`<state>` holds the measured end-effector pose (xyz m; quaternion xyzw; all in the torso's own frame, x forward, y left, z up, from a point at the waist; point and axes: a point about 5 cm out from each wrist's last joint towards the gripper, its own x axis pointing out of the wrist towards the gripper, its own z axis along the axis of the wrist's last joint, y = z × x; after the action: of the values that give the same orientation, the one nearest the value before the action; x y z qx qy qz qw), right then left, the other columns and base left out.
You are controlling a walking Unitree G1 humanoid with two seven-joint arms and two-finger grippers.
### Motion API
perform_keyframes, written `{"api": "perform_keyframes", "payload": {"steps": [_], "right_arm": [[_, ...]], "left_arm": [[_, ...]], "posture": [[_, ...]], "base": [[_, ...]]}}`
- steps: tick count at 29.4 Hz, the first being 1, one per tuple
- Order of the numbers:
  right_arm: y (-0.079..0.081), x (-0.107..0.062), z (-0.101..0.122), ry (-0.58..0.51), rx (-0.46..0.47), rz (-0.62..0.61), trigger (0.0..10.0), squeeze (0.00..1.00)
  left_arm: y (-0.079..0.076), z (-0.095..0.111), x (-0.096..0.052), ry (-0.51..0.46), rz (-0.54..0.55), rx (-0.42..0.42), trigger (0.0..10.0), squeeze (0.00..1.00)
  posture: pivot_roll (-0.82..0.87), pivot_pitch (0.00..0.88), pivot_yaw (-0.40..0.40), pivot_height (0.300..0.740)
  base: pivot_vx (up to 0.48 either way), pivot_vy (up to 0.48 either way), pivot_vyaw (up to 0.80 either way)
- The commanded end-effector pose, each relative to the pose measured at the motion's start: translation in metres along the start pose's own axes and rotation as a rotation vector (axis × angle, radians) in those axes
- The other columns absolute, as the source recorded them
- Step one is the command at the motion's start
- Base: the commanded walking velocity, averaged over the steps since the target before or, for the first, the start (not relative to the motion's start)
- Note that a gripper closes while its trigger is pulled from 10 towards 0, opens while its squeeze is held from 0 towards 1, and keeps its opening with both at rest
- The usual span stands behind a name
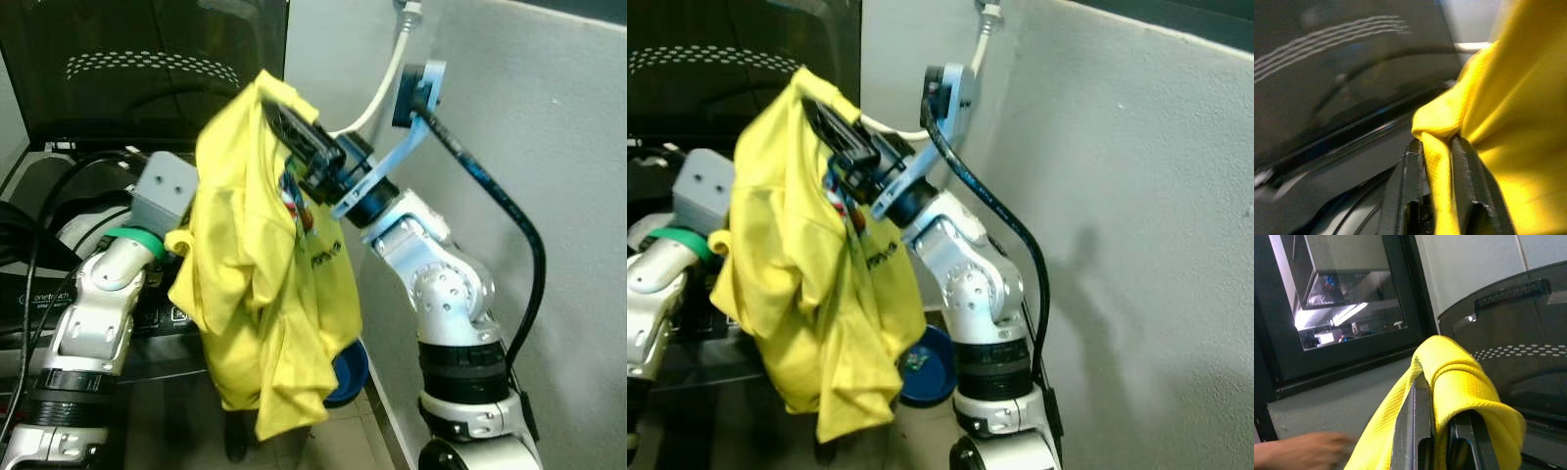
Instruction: Clothes washing
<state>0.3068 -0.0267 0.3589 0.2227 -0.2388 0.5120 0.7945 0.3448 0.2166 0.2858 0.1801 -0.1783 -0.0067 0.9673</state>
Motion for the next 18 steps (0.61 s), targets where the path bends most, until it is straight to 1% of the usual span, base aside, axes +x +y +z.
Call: {"api": "perform_keyframes", "payload": {"steps": [1, 3, 5, 6, 7, 8, 9, 10, 11, 12, 13, 14, 15, 16, 17, 18], "right_arm": [[0.001, -0.003, -0.001, -0.007, -0.015, 0.003, 0.0, 0.0], [0.001, -0.003, -0.002, -0.005, -0.015, 0.003, 0.0, 0.0], [0.001, -0.003, -0.003, -0.001, -0.006, -0.001, 0.0, 0.0], [0.001, -0.003, -0.003, -0.001, -0.006, -0.001, 0.0, 0.0], [0.001, -0.003, -0.004, 0.002, -0.005, 0.0, 0.0, 0.0], [0.001, -0.004, -0.004, 0.003, -0.006, 0.001, 0.0, 0.0], [0.001, -0.004, -0.004, 0.003, -0.006, 0.001, 0.0, 0.0], [0.001, -0.004, -0.003, 0.003, -0.008, -0.001, 0.0, 0.0], [0.001, -0.004, -0.003, 0.003, -0.008, -0.001, 0.0, 0.0], [0.0, -0.004, -0.003, 0.003, -0.009, -0.003, 0.0, 0.0], [0.0, -0.003, -0.003, 0.002, -0.012, -0.008, 0.0, 0.0], [0.0, -0.003, -0.003, 0.002, -0.012, -0.008, 0.0, 0.0], [0.0, 0.0, -0.001, 0.0, -0.02, -0.005, 0.0, 0.0], [0.0, 0.0, -0.001, 0.0, -0.02, -0.005, 0.0, 0.0], [0.0, 0.002, 0.0, -0.001, -0.025, -0.001, 0.0, 0.0], [0.0, 0.002, 0.0, -0.001, -0.025, -0.001, 0.0, 0.0]], "left_arm": [[0.022, -0.005, -0.008, 0.031, 0.141, -0.058, 10.0, 1.0], [0.023, -0.005, -0.009, 0.033, 0.149, -0.06, 10.0, 1.0], [0.036, -0.007, -0.013, 0.063, 0.199, -0.047, 10.0, 1.0], [0.036, -0.007, -0.013, 0.063, 0.199, -0.047, 10.0, 1.0], [0.042, -0.008, -0.015, 0.075, 0.222, -0.031, 10.0, 1.0], [0.05, -0.009, -0.018, 0.087, 0.249, 0.014, 10.0, 1.0], [0.05, -0.009, -0.018, 0.087, 0.249, 0.014, 10.0, 1.0], [0.056, -0.01, -0.02, 0.099, 0.28, 0.04, 10.0, 1.0], [0.056, -0.01, -0.02, 0.099, 0.28, 0.04, 10.0, 1.0], [0.06, -0.011, -0.021, 0.108, 0.301, 0.057, 10.0, 0.0], [0.069, -0.009, -0.024, 0.109, 0.368, 0.067, 10.0, 0.0], [0.069, -0.009, -0.024, 0.109, 0.368, 0.067, 10.0, 0.0], [0.079, -0.006, -0.027, 0.095, 0.438, 0.089, 10.0, 0.0], [0.079, -0.006, -0.027, 0.095, 0.438, 0.089, 10.0, 0.0], [0.085, -0.003, -0.029, 0.084, 0.485, 0.099, 10.0, 0.0], [0.085, -0.003, -0.029, 0.084, 0.485, 0.099, 10.0, 0.0]], "posture": [[0.02, 0.037, -0.084, 0.74], [0.02, 0.037, -0.084, 0.74], [0.03, 0.033, -0.08, 0.74], [0.03, 0.033, -0.08, 0.74], [0.03, 0.032, -0.077, 0.74], [0.03, 0.03, -0.076, 0.74], [0.03, 0.03, -0.076, 0.74], [0.03, 0.028, -0.073, 0.74], [0.03, 0.028, -0.073, 0.74], [0.03, 0.028, -0.073, 0.74], [0.03, 0.025, -0.07, 0.74], [0.03, 0.025, -0.07, 0.74], [0.03, 0.023, -0.064, 0.74], [0.03, 0.023, -0.064, 0.74], [0.03, 0.023, -0.064, 0.74], [0.03, 0.023, -0.064, 0.74]], "base": [[0.0, 0.0, 0.0], [0.0, 0.0, 0.0], [0.0, 0.0, 0.0], [0.0, 0.0, 0.0], [0.0, 0.0, 0.0], [0.0, 0.0, 0.0], [0.0, 0.0, 0.0], [0.0, 0.0, 0.0], [0.0, 0.0, 0.0], [0.0, 0.0, 0.0], [0.0, 0.0, 0.0], [0.0, 0.0, 0.0], [0.0, 0.0, 0.0], [0.0, 0.0, 0.0], [0.0, 0.0, 0.0], [0.0, 0.0, 0.0]]}}
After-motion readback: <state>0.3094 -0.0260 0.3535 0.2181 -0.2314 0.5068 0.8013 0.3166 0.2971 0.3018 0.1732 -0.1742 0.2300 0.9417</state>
